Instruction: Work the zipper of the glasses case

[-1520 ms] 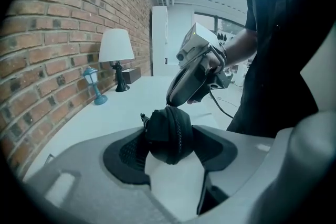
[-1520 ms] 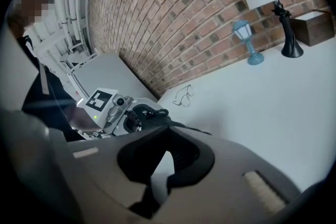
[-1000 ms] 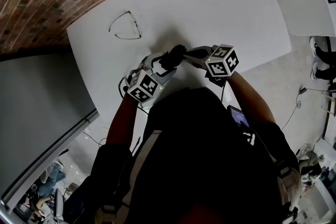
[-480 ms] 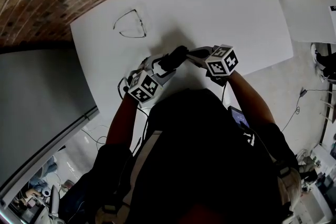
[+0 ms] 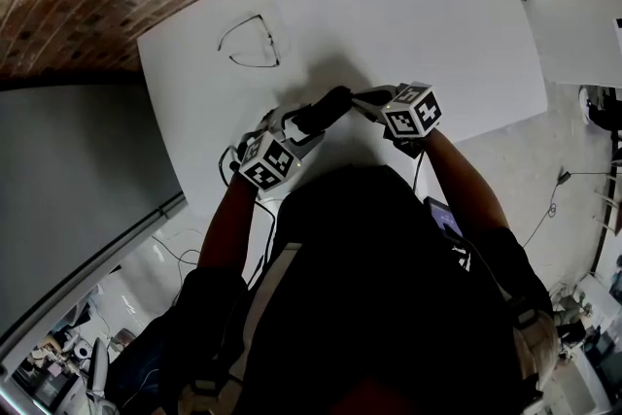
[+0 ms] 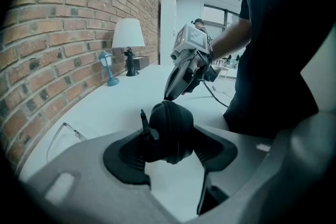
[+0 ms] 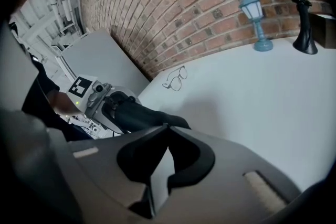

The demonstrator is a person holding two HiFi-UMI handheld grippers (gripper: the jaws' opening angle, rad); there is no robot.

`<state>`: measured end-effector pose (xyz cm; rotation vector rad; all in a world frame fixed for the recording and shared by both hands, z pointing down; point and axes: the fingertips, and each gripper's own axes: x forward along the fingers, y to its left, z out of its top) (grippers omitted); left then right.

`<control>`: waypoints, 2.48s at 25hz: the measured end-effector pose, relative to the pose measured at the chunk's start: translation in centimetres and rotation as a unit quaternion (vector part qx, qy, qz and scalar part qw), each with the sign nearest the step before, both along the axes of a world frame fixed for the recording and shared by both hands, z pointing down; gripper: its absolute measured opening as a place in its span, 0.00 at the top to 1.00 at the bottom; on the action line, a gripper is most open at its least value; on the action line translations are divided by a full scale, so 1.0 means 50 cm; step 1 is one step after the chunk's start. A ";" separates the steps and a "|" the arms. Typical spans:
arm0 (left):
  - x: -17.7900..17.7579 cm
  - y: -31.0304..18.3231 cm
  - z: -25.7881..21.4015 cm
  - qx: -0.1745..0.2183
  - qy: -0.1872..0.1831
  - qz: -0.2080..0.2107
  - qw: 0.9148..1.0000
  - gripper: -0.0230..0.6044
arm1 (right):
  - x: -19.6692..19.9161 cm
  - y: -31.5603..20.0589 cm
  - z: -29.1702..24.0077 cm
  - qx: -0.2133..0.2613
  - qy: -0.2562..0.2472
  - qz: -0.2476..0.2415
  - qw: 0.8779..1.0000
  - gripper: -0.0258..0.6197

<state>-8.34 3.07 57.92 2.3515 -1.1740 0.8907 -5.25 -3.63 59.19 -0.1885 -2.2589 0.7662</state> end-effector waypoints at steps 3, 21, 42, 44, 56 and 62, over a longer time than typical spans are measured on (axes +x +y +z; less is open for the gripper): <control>-0.008 0.012 0.011 -0.008 -0.003 -0.002 1.000 0.55 | -0.002 -0.002 0.011 0.003 0.008 0.002 1.000 0.95; -0.055 0.067 0.098 -0.069 -0.015 -0.017 0.997 0.56 | -0.030 0.006 0.039 -0.002 0.021 -0.005 1.000 0.94; 0.004 -0.044 0.067 -0.058 -0.037 0.000 0.998 0.45 | -0.037 0.058 0.009 -0.009 0.016 -0.015 1.000 0.96; 0.018 -0.061 0.068 -0.057 -0.042 0.014 0.997 0.45 | -0.032 0.064 0.004 -0.012 0.013 -0.016 1.000 0.96; 0.073 -0.071 0.100 -0.087 -0.060 0.074 0.992 0.50 | 0.013 0.069 0.011 -0.033 0.019 0.004 0.999 0.96; 0.080 -0.067 0.099 -0.082 -0.063 0.082 0.991 0.52 | 0.024 0.055 0.014 -0.045 0.019 0.013 0.999 0.96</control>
